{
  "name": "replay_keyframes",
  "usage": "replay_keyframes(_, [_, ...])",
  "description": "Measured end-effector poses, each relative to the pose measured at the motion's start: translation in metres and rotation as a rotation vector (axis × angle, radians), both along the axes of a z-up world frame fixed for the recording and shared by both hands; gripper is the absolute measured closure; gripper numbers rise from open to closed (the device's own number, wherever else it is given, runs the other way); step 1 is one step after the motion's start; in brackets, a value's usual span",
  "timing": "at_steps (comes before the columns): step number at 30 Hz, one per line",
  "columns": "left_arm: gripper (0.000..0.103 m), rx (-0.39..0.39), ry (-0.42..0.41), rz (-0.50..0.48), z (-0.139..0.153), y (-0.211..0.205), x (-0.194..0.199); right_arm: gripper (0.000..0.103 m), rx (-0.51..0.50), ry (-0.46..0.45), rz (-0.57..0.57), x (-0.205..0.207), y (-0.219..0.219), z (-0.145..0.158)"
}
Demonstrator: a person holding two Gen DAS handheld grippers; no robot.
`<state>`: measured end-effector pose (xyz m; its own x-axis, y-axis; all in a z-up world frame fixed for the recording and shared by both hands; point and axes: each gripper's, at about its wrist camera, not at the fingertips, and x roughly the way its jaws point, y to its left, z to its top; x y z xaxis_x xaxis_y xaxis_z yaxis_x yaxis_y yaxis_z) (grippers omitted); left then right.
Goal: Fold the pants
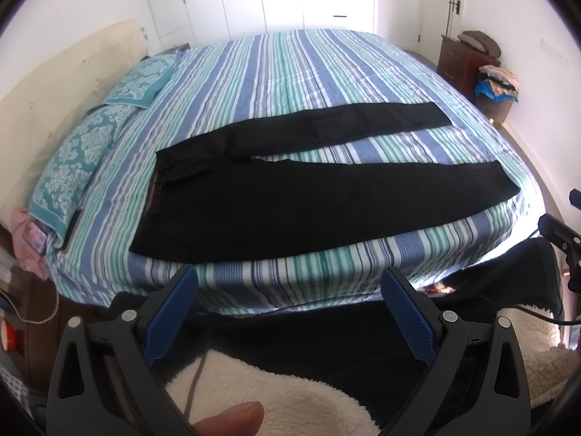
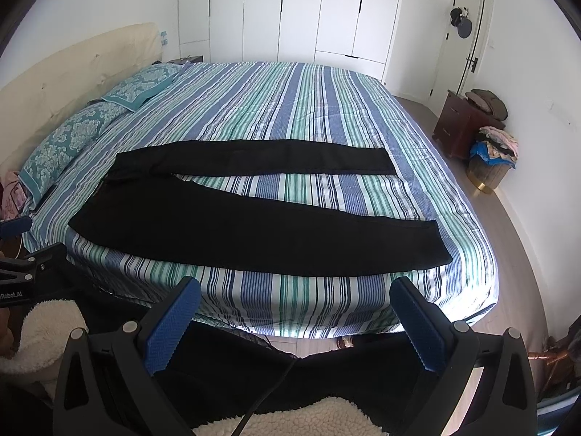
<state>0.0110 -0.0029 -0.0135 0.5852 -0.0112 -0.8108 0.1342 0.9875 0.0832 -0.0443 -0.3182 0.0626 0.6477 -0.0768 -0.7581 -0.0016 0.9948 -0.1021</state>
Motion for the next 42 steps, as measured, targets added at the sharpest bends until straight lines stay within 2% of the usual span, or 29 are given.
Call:
replay_keyframes(10, [0.002, 0.001, -0.005, -0.003, 0.001, -0.002, 0.003, 0.000, -0.002, -0.012, 0.007, 0.005, 0.002, 0.002])
replay_keyframes(19, [0.002, -0.007, 0.031, -0.008, -0.009, -0.001, 0.013, 0.000, 0.002, 0.004, 0.005, 0.010, 0.002, -0.002])
replay_keyframes(28, [0.002, -0.068, 0.069, 0.041, -0.026, 0.010, 0.047, 0.000, 0.014, 0.049, 0.028, 0.029, 0.005, -0.020])
replay_keyframes(35, [0.001, -0.079, 0.103, 0.016, -0.039, -0.005, 0.078, 0.000, 0.019, 0.073, 0.054, 0.058, 0.009, -0.034])
replay_keyframes(39, [0.002, -0.063, 0.138, -0.025, -0.054, -0.018, 0.098, 0.000, 0.056, 0.110, 0.065, 0.080, 0.005, -0.050])
replay_keyframes(42, [0.001, -0.022, 0.111, -0.023, -0.061, -0.019, 0.122, 0.000, 0.168, 0.149, 0.099, 0.108, -0.007, -0.066])
